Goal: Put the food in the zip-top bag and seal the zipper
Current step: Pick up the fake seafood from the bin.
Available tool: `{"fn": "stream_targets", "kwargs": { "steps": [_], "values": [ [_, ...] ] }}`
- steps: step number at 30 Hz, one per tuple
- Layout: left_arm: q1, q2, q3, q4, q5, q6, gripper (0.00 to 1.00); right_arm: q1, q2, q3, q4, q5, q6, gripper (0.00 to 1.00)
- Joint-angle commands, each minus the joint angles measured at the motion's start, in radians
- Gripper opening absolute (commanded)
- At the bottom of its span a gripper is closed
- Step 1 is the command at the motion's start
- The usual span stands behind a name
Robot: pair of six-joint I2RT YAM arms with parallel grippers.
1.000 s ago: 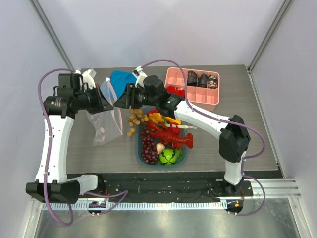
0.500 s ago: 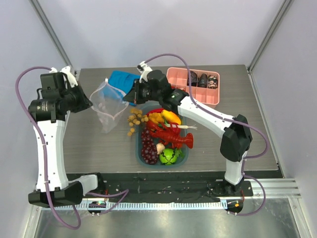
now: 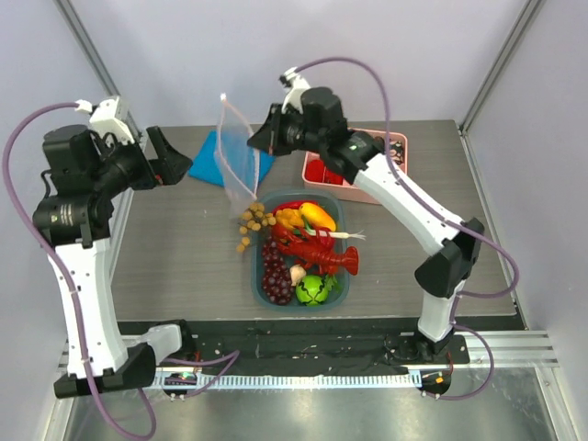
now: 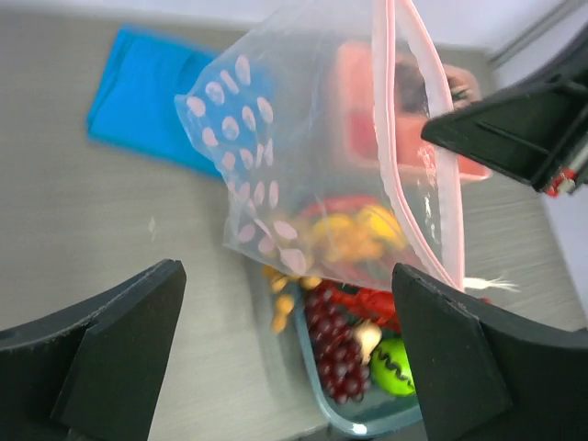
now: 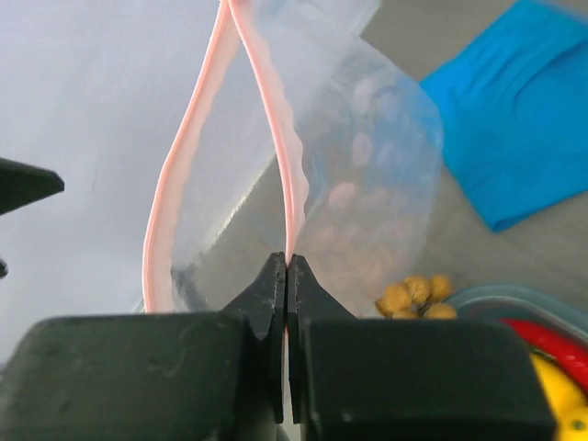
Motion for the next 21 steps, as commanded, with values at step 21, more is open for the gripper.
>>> {"fn": "stream_targets", "kwargs": {
  "steps": [21],
  "values": [
    [-0.478, 0.217, -0.044, 0.295, 0.002, 0.191, 1.00, -0.462, -0.890, -0.066, -0.595, 0.577, -0.384, 0.01]
  ]
}}
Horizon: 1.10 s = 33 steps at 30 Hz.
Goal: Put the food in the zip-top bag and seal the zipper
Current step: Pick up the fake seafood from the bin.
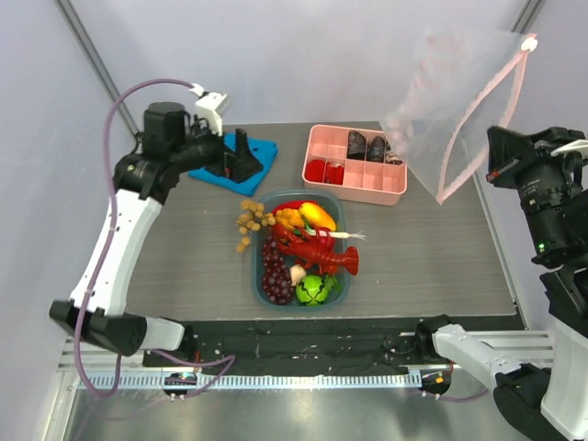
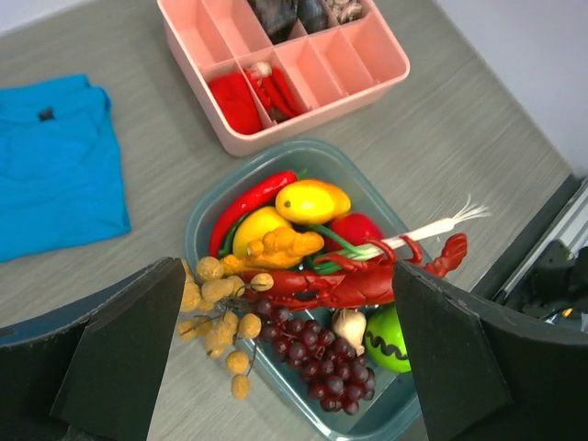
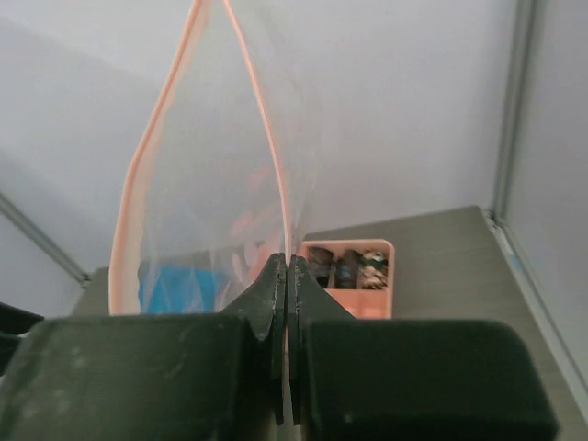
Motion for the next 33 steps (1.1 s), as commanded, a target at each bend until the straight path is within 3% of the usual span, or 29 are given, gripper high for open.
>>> {"fn": "stream_targets", "kwargs": {
  "steps": [1, 5, 11, 15, 21, 23, 26, 33],
  "values": [
    [-0.101, 0.052, 0.022, 0.010, -0.097, 0.075, 1.00, -0.086, 0.027, 0.033, -0.256, 0.032, -0.091, 0.01],
    [-0.174, 0.085, 0.018, 0.044, -0.124, 0.081, 1.00, -0.136, 0.046, 0.096, -0.398, 0.080, -0.143, 0.01],
    [-0.225, 0.058, -0.100, 0.119, -0.062, 0.103, 1.00, -0.166, 0.089, 0.061, -0.496, 0.058, -0.151, 0.01],
    [-0.228, 0.001, -0.206, 0.110, 0.004, 0.242, 1.00, -0.166, 0.107, -0.070, -0.505, -0.066, -0.132, 0.01],
    [-0.227, -0.080, -0.362, -0.063, 0.126, 0.449, 1.00, -0.166, 0.152, -0.273, -0.450, -0.320, -0.106, 0.01],
    [-0.225, -0.095, -0.413, -0.067, 0.213, 0.483, 0.98, -0.164, 0.153, -0.343, -0.430, -0.348, -0.092, 0.01],
    [-0.225, -0.114, -0.488, 0.013, 0.231, 0.534, 0.95, -0.166, 0.158, -0.391, -0.404, -0.400, -0.082, 0.01],
    [-0.239, -0.060, -0.538, 0.010, 0.300, 0.901, 0.90, -0.166, 0.176, -0.407, -0.392, -0.453, -0.059, 0.01]
  ]
}}
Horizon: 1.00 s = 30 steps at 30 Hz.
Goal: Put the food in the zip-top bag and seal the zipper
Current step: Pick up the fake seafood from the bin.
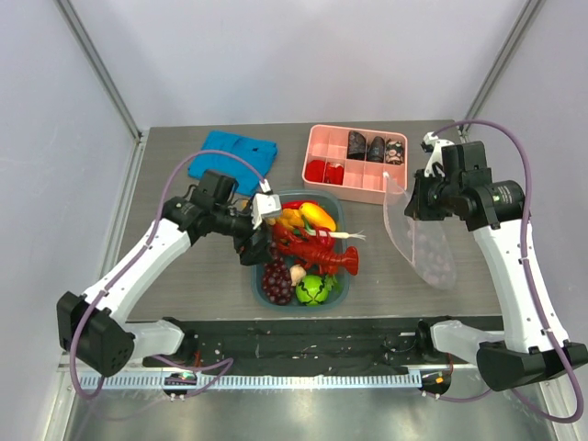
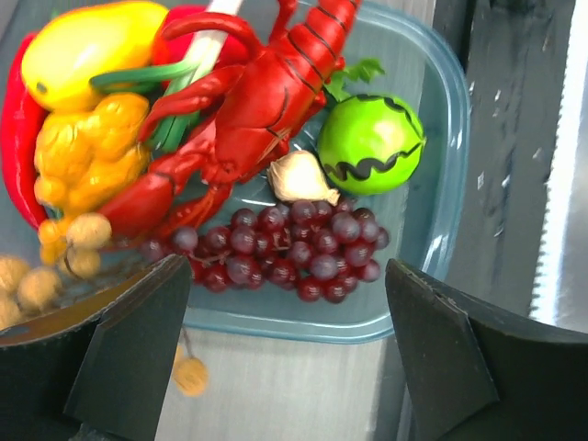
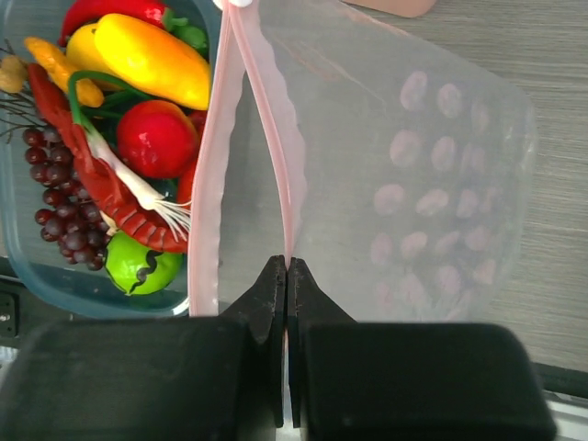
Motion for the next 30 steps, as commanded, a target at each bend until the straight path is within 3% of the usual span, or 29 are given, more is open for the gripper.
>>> {"fn": "stream_targets", "kwargs": {
  "steps": [1, 10, 19, 30],
  "values": [
    [-0.014, 0.060, 0.013, 0.036, 0.070, 0.298, 0.90, -0.003, -0.017, 0.006, 0.045, -0.068, 0.032, 0.01],
    [-0.030, 0.200, 0.088, -0.032, 0.047, 0.667, 0.77, -0.007, -0.022, -0.007, 0.039, -0.071, 0.040, 0.01],
    [-0.079, 0.234, -0.015, 0.192, -0.027, 0.688, 0.66, -0.018, -0.016, 0.005, 0.031, -0.073, 0.046, 0.01],
    [-0.079, 0.310, -0.010, 0.223, -0.059, 0.698, 0.64, -0.024, -0.028, -0.013, 0.028, -0.079, 0.043, 0.01]
  ]
}}
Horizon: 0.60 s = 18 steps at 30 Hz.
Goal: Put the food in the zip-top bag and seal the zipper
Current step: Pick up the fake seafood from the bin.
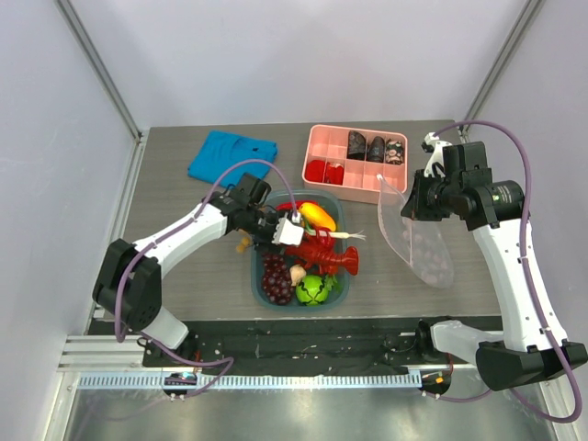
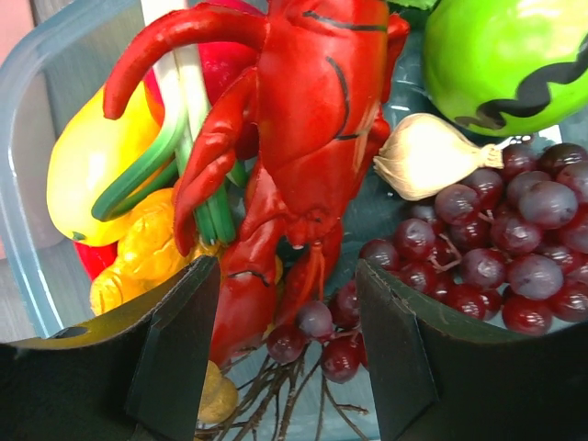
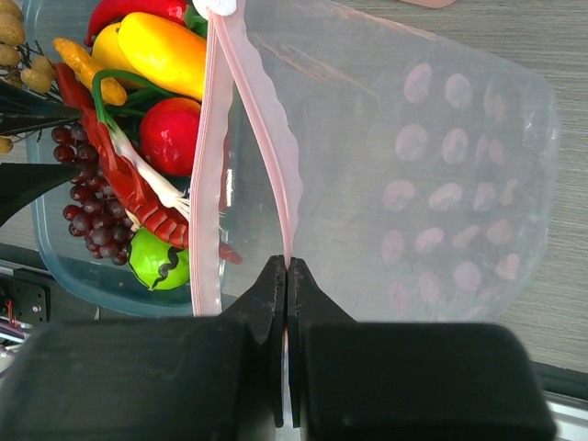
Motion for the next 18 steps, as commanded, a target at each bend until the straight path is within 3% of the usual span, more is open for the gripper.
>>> {"fn": "stream_targets", "kwargs": {
  "steps": [1, 9, 18],
  "values": [
    [0.002, 0.011, -0.002, 0.061, 0.001, 0.027, 0.64, -0.004, -0.029, -0.003, 0.015, -0.011, 0.009, 0.01],
    [0.009, 0.066, 0.000, 0.093, -0.037, 0.031, 0.63, -0.007, -0.027, -0.006, 0.014, -0.011, 0.009, 0.01],
    [0.005, 0.077, 0.032, 0.032, -0.027, 0.057, 0.47, -0.012, -0.026, -0.009, 0.014, -0.006, 0.009, 0.01]
  ]
}}
